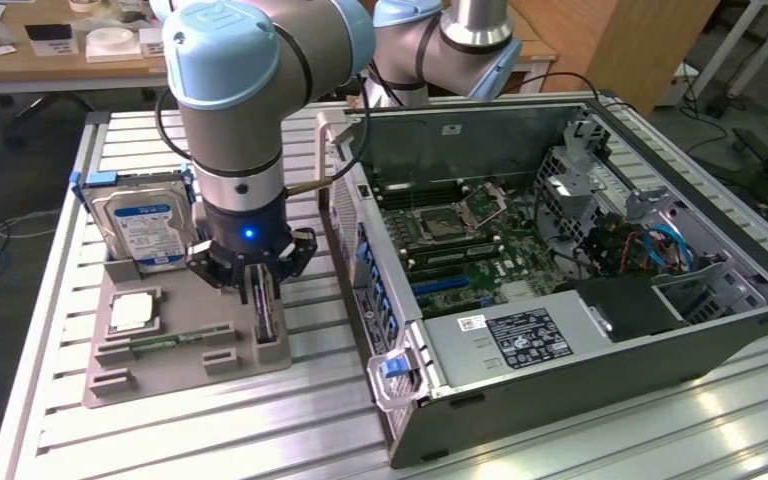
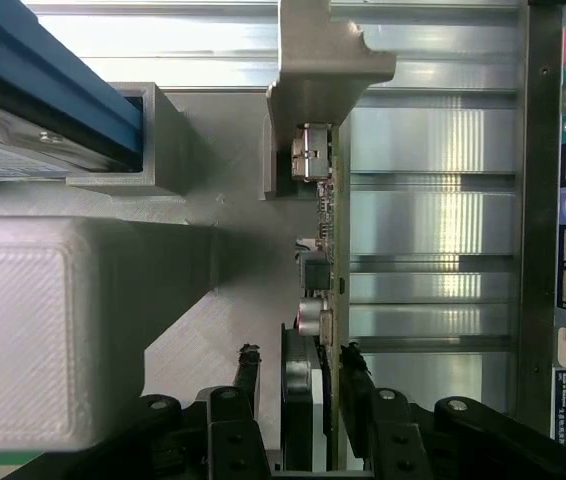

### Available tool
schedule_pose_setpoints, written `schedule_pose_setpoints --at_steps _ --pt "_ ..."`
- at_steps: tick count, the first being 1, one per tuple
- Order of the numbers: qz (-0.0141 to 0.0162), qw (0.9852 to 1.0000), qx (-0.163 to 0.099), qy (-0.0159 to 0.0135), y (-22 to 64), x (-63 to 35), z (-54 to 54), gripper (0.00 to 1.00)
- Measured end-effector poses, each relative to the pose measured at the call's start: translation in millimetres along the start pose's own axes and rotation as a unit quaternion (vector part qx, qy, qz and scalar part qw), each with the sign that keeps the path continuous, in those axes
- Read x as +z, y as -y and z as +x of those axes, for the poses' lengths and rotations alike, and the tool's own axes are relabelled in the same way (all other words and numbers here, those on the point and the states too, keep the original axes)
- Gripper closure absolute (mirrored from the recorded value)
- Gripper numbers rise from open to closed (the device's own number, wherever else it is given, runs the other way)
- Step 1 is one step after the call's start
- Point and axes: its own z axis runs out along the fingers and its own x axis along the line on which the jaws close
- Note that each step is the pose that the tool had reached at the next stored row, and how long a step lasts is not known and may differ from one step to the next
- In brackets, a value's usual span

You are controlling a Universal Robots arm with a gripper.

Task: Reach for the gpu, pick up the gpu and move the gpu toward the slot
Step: 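Pick up the gpu and move the gpu toward the slot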

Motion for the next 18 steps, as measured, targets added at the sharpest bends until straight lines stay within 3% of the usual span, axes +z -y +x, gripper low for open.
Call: schedule_pose_setpoints --at_steps 4,5,15,16,18 --pt "0.0000 1.0000 0.000 0.0000 0.0 0.1 -0.1 0.57" --pt "0.0000 1.0000 0.000 0.0000 0.0 0.1 -0.2 0.64" --pt "0.0000 1.0000 0.000 0.0000 0.0 0.1 -0.9 0.65" --pt "0.0000 1.0000 0.000 0.0000 0.0 0.0 -1.2 0.72" --pt "0.0000 1.0000 0.000 0.0000 0.0 0.0 -1.9 0.72"
